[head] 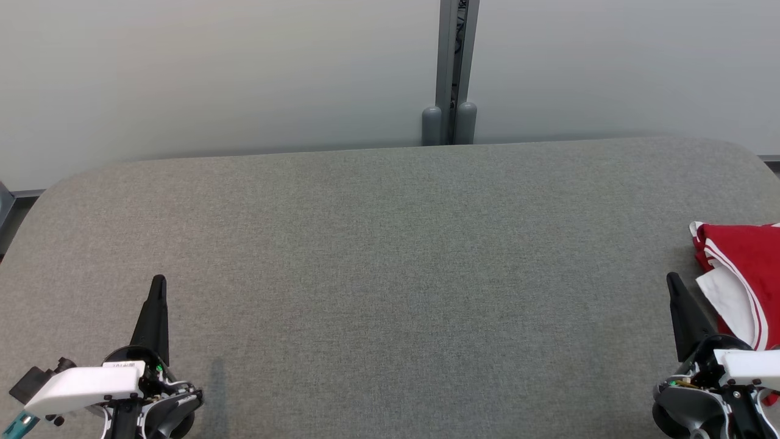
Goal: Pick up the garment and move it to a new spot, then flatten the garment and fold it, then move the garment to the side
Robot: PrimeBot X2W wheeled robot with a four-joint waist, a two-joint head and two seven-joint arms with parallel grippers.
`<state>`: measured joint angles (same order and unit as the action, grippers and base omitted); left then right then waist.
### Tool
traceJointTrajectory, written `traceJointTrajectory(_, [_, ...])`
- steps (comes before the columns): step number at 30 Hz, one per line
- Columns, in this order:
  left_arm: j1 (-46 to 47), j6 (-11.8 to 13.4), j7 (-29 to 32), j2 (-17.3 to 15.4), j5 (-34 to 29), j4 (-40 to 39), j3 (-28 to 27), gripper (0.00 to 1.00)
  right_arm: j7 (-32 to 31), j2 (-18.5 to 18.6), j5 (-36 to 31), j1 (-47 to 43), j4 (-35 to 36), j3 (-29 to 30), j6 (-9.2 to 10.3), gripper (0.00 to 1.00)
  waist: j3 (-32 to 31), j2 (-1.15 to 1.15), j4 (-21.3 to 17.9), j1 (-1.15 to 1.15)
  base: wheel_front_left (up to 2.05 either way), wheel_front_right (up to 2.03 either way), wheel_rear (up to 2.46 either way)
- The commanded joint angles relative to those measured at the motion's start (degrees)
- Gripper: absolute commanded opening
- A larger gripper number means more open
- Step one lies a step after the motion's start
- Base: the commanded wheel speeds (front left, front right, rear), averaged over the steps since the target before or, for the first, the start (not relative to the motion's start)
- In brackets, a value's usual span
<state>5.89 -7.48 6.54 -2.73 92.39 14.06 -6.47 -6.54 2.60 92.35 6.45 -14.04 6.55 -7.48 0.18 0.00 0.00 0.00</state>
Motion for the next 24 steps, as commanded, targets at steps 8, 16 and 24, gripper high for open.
traceJointTrajectory(8, [0.67, -0.16, 0.18, -0.28, 0.07, -0.17, -0.23, 0.0, -0.19, 0.53, 0.15, -0.49, 0.23, 0.07, -0.02, 0.0, 0.0, 0.0, 0.0, 0.0, 0.0, 0.0, 0.0])
traceJointTrajectory(16, [0.67, -0.16, 0.18, -0.28, 0.07, -0.18, -0.23, 0.0, -0.19, 0.53, 0.15, -0.49, 0.23, 0.07, -0.02, 0.0, 0.0, 0.0, 0.0, 0.0, 0.0, 0.0, 0.0])
traceJointTrajectory(24, [0.67, -0.16, 0.18, -0.28, 0.07, -0.18, -0.23, 0.0, -0.18, 0.53, 0.15, -0.49, 0.23, 0.07, -0.02, 0.0, 0.0, 0.0, 0.0, 0.0, 0.0, 0.0, 0.0])
